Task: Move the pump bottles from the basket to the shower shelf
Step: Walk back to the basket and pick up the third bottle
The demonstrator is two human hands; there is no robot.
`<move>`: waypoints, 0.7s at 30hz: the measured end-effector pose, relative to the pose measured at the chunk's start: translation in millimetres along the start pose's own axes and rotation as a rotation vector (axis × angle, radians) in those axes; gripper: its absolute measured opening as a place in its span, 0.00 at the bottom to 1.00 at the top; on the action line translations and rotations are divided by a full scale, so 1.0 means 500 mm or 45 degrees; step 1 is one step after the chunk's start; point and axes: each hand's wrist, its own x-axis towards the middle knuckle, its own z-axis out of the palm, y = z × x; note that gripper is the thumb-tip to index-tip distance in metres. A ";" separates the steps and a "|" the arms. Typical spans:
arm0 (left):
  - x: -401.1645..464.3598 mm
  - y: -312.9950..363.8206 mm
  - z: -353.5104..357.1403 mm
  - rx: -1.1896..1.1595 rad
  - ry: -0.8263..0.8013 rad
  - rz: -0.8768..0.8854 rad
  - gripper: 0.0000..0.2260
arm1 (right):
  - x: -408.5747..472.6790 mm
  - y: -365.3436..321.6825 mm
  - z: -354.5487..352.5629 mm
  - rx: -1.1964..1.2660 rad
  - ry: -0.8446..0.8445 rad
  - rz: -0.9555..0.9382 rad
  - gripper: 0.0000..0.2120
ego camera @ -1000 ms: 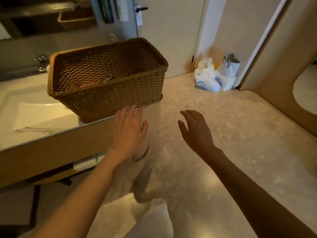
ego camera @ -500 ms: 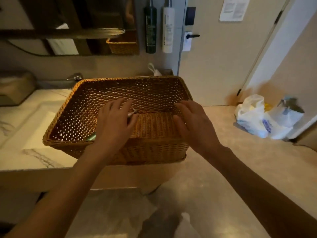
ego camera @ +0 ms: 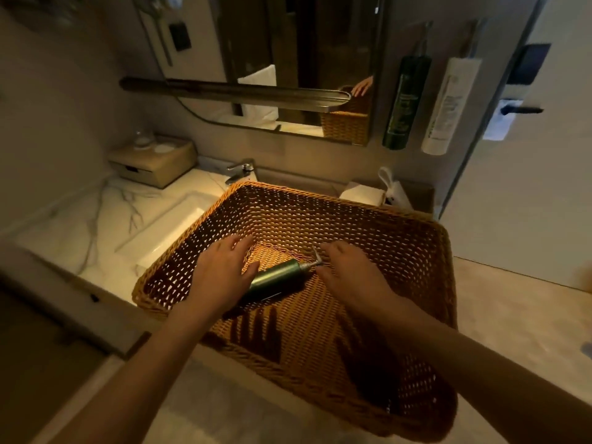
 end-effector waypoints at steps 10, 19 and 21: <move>0.033 -0.058 0.024 -0.054 -0.032 -0.058 0.26 | 0.166 -0.038 0.220 1.061 -0.222 0.925 0.29; 0.052 -0.097 0.042 -0.152 0.023 -0.039 0.26 | 0.236 -0.083 0.329 1.316 0.148 1.397 0.41; 0.051 -0.101 0.043 -0.199 0.008 -0.052 0.26 | 0.243 -0.088 0.330 1.429 0.137 1.408 0.35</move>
